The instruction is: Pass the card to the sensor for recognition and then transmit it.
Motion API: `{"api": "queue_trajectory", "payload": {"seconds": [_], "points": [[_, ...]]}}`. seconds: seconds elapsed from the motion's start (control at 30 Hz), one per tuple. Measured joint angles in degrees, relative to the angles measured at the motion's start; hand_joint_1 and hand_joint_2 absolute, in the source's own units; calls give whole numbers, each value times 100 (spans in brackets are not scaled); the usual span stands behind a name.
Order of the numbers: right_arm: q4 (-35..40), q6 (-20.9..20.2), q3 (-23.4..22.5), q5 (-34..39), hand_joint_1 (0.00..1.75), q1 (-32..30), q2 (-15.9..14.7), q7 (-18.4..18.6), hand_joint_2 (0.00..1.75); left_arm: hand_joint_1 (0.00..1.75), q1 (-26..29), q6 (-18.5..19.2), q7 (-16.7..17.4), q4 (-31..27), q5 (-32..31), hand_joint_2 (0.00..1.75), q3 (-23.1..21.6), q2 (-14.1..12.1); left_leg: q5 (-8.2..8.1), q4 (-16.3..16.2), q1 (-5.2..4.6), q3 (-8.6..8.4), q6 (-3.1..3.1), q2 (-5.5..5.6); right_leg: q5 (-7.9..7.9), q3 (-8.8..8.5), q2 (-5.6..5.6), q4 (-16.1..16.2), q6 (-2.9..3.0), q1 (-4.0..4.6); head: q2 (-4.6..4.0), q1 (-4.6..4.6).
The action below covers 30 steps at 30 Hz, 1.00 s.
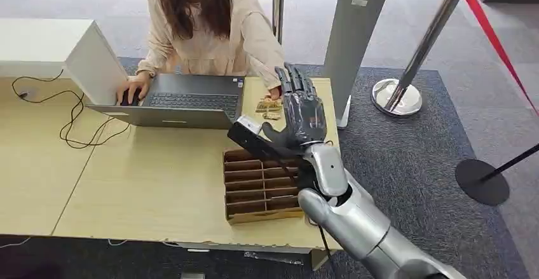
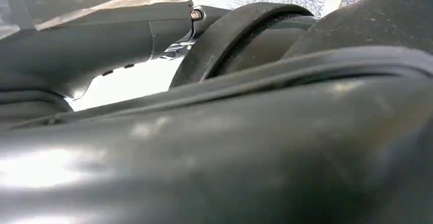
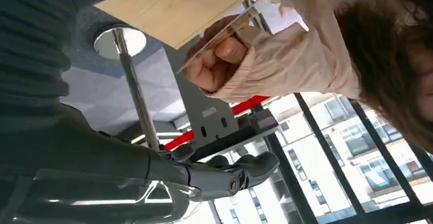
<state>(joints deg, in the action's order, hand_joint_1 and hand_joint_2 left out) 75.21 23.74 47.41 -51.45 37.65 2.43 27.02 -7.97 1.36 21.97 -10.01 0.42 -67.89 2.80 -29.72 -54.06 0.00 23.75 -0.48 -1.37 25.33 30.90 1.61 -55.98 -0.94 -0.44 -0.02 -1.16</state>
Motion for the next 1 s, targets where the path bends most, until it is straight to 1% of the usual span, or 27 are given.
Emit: {"api": "queue_trajectory", "payload": {"seconds": [0.03, 0.07, 0.1, 0.13, 0.17, 0.2, 0.23, 0.27, 0.57, 0.73, 0.83, 1.0], "points": [[-44, 0, 0, 0, 2, 15, 20, -2, 175, 0, 0, 0, 0, 0, 0, 0, 0, 0, 0, 0, 0, 0, 0, 0, 0, 0, 0, 0, 0, 0, 0, 0], [-97, 0, 0, 0, 16, 33, 39, -2, 175, 0, 0, 0, 0, 0, 0, 0, 0, 0, 0, 0, 0, -1, 0, 0, 0, 0, 0, 0, 0, 0, 0, 0], [-136, 4, 0, 0, 49, 43, 55, -2, 175, 0, 0, 0, 0, 0, 0, 0, 0, 0, 0, 0, 0, -1, 0, 0, 0, 0, 0, 0, 0, 0, 0, 0], [-177, 20, -2, 0, 49, 46, 70, -7, 175, 0, 0, -2, 0, 2, 0, 0, 0, 0, 0, 0, 0, -1, -1, 1, 0, 0, 0, 0, 0, 0, 0, 0], [-210, 31, -2, -2, 93, 47, 87, -9, 175, 0, 1, -2, 0, 2, 0, 0, 0, 0, 1, 0, 0, -2, -1, 0, 0, 0, 0, 0, 0, 0, 0, 0], [-243, 39, -4, -9, 148, 47, 103, -9, 175, 0, 1, -2, 0, 2, 0, 0, 0, 0, 1, 0, 0, -2, -1, 0, 0, 0, 0, 0, 0, 0, 0, 2], [-265, 46, -9, -20, 159, 46, 111, -11, 175, 0, 1, -2, 0, 2, 0, 0, 0, 0, 1, 0, 0, -2, -1, 0, 0, 0, 0, 0, 0, 0, -2, 0], [-295, 52, -11, -33, 175, 49, 124, -11, 175, 0, 1, -2, 0, 2, 0, 0, 0, 0, 1, 0, 0, -2, -1, 0, 0, 0, 0, 0, 0, 0, 0, 0], [-422, 61, -17, -138, 175, 48, 192, -11, 175, 0, 3, -7, 0, 2, -7, 0, 0, -4, 1, 0, 0, -4, -1, 0, 0, 0, 0, 0, 0, 0, 0, 0], [-444, 52, -17, -164, 171, 47, 218, -11, 175, 0, 4, -31, -22, 2, -4, 0, 0, -4, 1, 0, 0, -4, -1, -1, -1, 0, -1, 0, 1, 0, 0, 0], [-442, 37, -17, -181, 162, 47, 229, -11, 175, 0, 11, -66, -33, 2, -7, 0, 0, -4, 1, -1, 0, -5, -1, -1, -1, 0, -1, 0, 1, 0, 0, 0], [-440, -9, -17, -230, 161, 50, 229, 9, 175, 0, 17, -92, -61, 2, -9, 0, 0, -2, 1, -1, 0, -6, -1, -1, -1, -1, 0, 0, 1, 0, 0, 0]]}}
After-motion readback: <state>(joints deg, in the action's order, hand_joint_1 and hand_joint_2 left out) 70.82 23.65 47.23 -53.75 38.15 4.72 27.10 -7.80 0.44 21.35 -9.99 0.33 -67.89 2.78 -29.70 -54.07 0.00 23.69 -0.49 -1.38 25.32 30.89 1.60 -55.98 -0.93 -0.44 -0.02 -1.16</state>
